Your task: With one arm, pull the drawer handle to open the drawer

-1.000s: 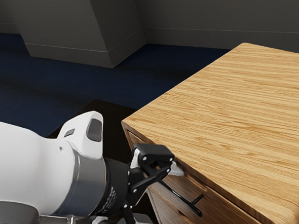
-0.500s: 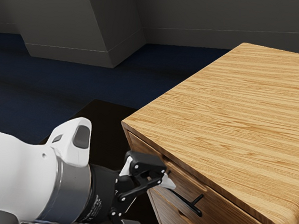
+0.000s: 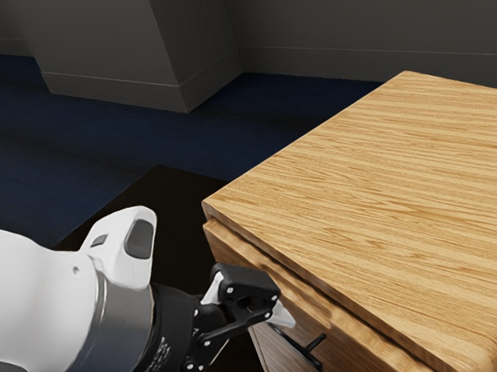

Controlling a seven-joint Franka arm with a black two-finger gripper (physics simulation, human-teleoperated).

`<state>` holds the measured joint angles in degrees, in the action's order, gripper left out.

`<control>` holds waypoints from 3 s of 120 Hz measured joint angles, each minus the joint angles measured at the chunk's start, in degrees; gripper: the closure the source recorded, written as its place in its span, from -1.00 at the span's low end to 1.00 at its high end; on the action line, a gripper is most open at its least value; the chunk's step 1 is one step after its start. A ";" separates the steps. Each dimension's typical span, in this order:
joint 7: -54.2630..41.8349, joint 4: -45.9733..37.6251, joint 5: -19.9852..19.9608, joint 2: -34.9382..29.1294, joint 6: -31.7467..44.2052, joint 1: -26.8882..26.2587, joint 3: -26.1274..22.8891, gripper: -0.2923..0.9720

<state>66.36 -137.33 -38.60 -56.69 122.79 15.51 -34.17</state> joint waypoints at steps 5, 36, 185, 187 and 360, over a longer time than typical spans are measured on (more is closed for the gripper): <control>-0.03 -0.08 0.00 0.00 0.01 -0.27 0.17 -0.52; -0.17 -1.04 1.16 -0.47 -0.06 -1.52 0.99 -0.52; 0.16 -7.85 2.75 -10.62 -2.69 -10.53 3.02 -0.52; 0.17 -7.92 2.76 -10.67 -2.73 -10.63 3.05 -0.52; 0.33 -8.23 4.40 -23.20 -16.28 -12.68 7.91 -0.53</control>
<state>66.69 -145.56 -34.20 -79.89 106.51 2.83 -26.26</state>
